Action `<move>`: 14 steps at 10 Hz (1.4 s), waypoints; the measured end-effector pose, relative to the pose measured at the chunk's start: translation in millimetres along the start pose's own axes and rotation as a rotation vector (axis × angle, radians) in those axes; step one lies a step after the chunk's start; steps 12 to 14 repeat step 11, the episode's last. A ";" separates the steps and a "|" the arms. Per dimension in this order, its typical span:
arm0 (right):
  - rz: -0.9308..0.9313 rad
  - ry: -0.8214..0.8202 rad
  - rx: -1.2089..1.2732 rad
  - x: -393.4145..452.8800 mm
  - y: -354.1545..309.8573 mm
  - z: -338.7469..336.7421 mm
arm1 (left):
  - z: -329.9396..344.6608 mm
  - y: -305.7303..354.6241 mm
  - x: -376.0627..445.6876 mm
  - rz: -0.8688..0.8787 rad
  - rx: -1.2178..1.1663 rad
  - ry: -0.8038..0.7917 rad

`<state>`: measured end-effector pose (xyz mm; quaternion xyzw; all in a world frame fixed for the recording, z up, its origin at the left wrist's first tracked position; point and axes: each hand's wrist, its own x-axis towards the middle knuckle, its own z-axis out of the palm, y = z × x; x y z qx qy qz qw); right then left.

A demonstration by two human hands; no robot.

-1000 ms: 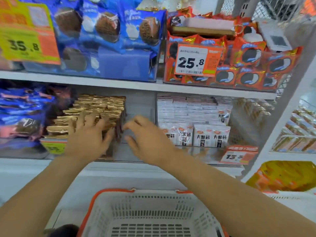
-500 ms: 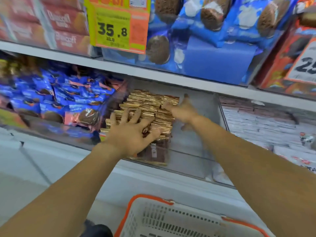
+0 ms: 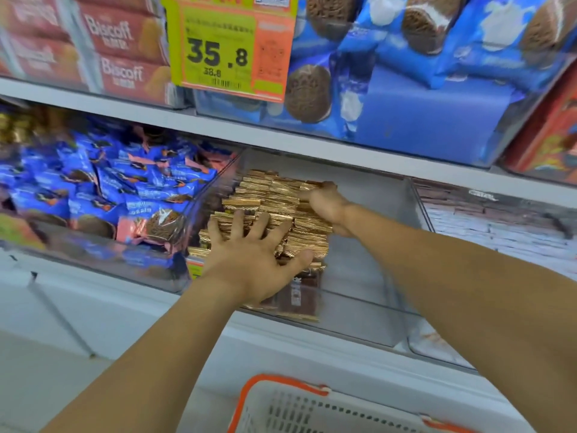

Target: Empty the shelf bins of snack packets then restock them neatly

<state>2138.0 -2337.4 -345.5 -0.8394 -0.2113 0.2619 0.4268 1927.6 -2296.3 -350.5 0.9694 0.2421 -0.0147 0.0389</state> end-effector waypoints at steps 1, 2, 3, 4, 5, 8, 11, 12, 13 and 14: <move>-0.034 0.128 0.041 -0.9 7.5 -16.6 | -0.4 1.5 -1.2 -0.008 0.004 -0.005; -0.003 0.031 0.120 4.3 6.8 -18.5 | -0.2 3.6 -2.8 -0.017 0.008 0.001; -0.030 -0.063 0.125 5.2 7.7 -19.6 | -0.1 3.4 -0.8 -0.028 0.007 -0.003; -0.009 -0.097 0.201 -29.0 3.0 -36.8 | -2.4 2.5 -1.6 -0.027 0.013 -0.024; 0.111 -0.074 0.116 -62.6 13.6 -25.1 | -3.5 3.4 -2.0 -0.032 0.010 -0.036; -0.009 -0.162 0.097 -103.8 30.7 16.4 | -10.7 6.4 -4.4 -0.047 0.025 -0.103; -0.531 0.027 -0.551 -189.3 19.7 -60.5 | -64.6 39.7 -27.7 0.033 -0.091 0.316; -0.531 0.027 -0.551 -189.3 19.7 -60.5 | -64.6 39.7 -27.7 0.033 -0.091 0.316; -0.531 0.027 -0.551 -189.3 19.7 -60.5 | -64.6 39.7 -27.7 0.033 -0.091 0.316; -0.531 0.027 -0.551 -189.3 19.7 -60.5 | -64.6 39.7 -27.7 0.033 -0.091 0.316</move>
